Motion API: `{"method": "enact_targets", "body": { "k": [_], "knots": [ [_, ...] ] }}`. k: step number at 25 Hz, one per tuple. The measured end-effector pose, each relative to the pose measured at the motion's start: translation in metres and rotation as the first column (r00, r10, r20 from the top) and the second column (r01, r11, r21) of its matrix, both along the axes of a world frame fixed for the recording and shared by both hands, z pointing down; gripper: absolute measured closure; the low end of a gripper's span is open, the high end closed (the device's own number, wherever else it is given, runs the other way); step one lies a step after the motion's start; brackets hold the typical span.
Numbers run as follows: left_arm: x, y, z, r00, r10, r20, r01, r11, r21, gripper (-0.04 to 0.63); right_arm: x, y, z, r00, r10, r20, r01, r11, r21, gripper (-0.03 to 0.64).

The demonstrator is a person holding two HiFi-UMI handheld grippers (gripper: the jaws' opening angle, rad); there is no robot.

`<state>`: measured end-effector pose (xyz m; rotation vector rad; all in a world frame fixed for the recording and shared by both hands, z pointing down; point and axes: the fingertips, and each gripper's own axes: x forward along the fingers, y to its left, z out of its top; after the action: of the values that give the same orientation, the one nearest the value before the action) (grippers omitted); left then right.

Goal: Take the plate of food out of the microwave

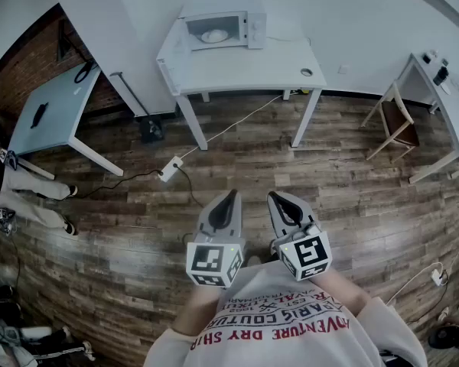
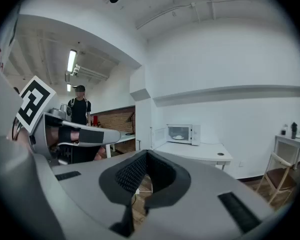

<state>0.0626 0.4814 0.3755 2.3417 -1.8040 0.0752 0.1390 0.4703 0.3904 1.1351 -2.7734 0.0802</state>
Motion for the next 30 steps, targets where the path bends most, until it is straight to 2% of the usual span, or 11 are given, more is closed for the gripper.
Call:
{"method": "enact_targets", "body": {
  "k": [22, 30],
  "knots": [
    [-0.007, -0.012, 0.007, 1.000, 0.005, -0.017, -0.005, 1.000, -0.016, 0.589, -0.008, -0.012, 0.004, 1.000, 0.013, -0.014, -0.013, 1.000, -0.011, 0.606],
    [-0.015, -0.043, 0.021, 1.000, -0.015, -0.021, 0.014, 0.999, -0.048, 0.589, -0.014, -0.040, 0.021, 1.000, -0.004, -0.014, 0.003, 0.999, -0.051, 0.606]
  ]
}}
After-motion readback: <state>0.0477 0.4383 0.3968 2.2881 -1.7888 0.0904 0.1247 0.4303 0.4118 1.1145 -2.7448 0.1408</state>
